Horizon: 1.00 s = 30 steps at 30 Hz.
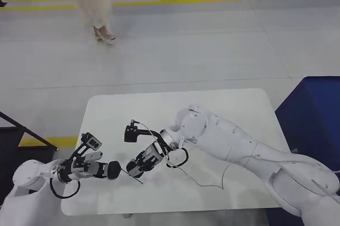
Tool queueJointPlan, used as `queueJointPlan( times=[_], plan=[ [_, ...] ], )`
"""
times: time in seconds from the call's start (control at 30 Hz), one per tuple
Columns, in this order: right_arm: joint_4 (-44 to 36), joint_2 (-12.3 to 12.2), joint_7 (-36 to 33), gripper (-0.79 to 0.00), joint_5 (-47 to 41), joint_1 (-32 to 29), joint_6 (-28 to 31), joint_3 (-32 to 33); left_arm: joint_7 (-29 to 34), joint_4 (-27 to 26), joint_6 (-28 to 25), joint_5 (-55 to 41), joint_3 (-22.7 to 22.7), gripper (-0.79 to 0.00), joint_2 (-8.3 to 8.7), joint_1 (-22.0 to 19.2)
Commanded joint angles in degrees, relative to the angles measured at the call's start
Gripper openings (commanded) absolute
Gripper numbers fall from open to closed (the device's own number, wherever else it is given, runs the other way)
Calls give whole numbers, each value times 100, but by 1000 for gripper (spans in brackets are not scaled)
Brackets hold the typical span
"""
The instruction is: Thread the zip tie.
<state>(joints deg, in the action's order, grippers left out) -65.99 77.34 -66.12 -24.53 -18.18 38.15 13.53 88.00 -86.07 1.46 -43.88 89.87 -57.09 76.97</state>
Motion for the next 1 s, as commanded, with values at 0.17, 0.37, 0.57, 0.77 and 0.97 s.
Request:
queueJointPlan(
  times=[0.17,0.37,0.57,0.77,0.97],
  plan=[
    [-135,-48,-26,-785,47,-198,-31,220,-135,-178,-6,33,6,0,15,44],
    [-191,-93,-127,-785,32,-303,-127,409,-72,-221,-137,195,20,-231,49,88],
    [-213,-119,-213,-785,56,-397,-212,557,-168,-261,-297,317,16,-431,70,135],
    [-182,-114,-300,-785,66,-485,-300,670,-234,-338,-453,453,-10,-493,90,176],
    [-150,-83,-350,-785,128,-551,-350,772,-297,-398,-487,522,-82,-529,103,244]
  ],
)
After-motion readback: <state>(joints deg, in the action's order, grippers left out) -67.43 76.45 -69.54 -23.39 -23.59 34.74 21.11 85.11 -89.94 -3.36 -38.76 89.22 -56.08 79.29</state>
